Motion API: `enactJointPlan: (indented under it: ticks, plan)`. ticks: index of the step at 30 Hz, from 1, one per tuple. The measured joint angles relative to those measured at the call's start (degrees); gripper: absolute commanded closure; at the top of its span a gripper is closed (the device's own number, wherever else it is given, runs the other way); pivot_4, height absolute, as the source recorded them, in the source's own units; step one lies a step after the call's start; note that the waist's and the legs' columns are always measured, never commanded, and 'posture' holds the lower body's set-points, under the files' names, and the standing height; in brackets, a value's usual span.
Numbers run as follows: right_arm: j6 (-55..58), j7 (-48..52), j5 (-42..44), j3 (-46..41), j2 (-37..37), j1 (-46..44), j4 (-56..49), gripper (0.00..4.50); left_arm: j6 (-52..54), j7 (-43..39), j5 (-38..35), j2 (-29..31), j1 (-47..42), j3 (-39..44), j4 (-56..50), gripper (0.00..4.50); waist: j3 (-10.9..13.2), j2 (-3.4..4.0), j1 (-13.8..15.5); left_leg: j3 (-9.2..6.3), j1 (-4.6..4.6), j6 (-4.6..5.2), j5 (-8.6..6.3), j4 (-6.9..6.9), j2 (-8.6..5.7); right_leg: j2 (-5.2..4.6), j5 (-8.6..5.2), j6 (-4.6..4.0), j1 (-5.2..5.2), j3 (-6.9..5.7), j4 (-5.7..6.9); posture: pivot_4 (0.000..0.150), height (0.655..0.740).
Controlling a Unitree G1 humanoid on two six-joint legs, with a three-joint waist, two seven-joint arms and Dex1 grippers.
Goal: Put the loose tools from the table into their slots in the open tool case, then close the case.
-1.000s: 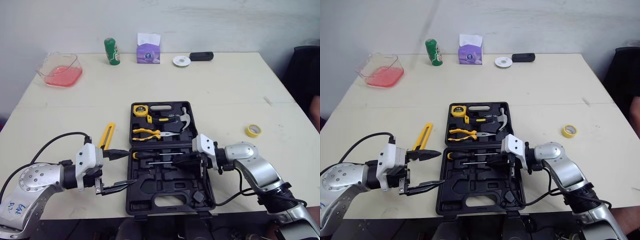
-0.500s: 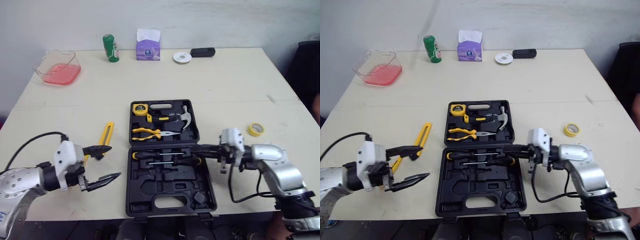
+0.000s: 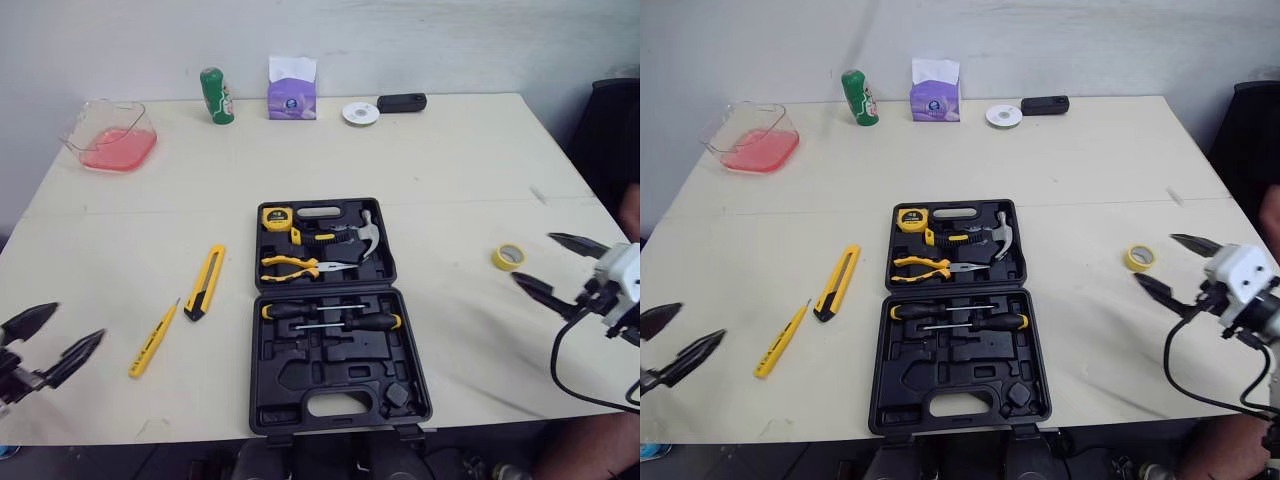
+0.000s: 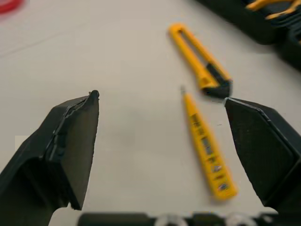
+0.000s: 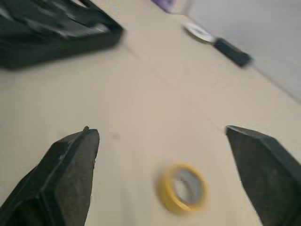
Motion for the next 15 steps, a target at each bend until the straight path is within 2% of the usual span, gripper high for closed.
enactJointPlan:
  ticks: [4, 10, 15]
  plan:
    - [-6.1, -0.6, -1.6, -0.7, -0.7, 0.5, 8.0, 0.02, -2.5, 1.0, 0.4, -0.2, 0.4, 2.4, 3.8, 0.00, 0.0, -0.01, 0.0, 0.00, 0.00, -0.21, -0.13, 0.00, 0.04, -0.02, -0.01, -0.02, -0.01, 0.15, 0.01, 0.150, 0.7400]
    - [-9.3, -8.2, -3.0, -6.3, -6.4, 6.1, 29.5, 0.02, -6.2, 7.2, 2.2, -4.0, 5.9, 10.1, 15.2, 0.00, 0.0, -0.07, -0.1, 0.09, 0.04, -0.16, -0.28, -0.16, 0.19, -0.02, -0.15, -0.23, -0.03, -0.04, -0.22, 0.150, 0.7400]
    - [-11.3, -12.8, -4.1, -6.4, -7.2, 7.5, 36.6, 0.02, -8.2, 9.4, 2.1, -4.1, 5.9, 10.8, 17.0, 0.00, 0.0, -0.12, -0.2, 0.10, 0.21, -0.21, -0.45, -0.16, 0.22, -0.03, -0.12, -0.24, -0.01, -0.01, -0.16, 0.150, 0.7400]
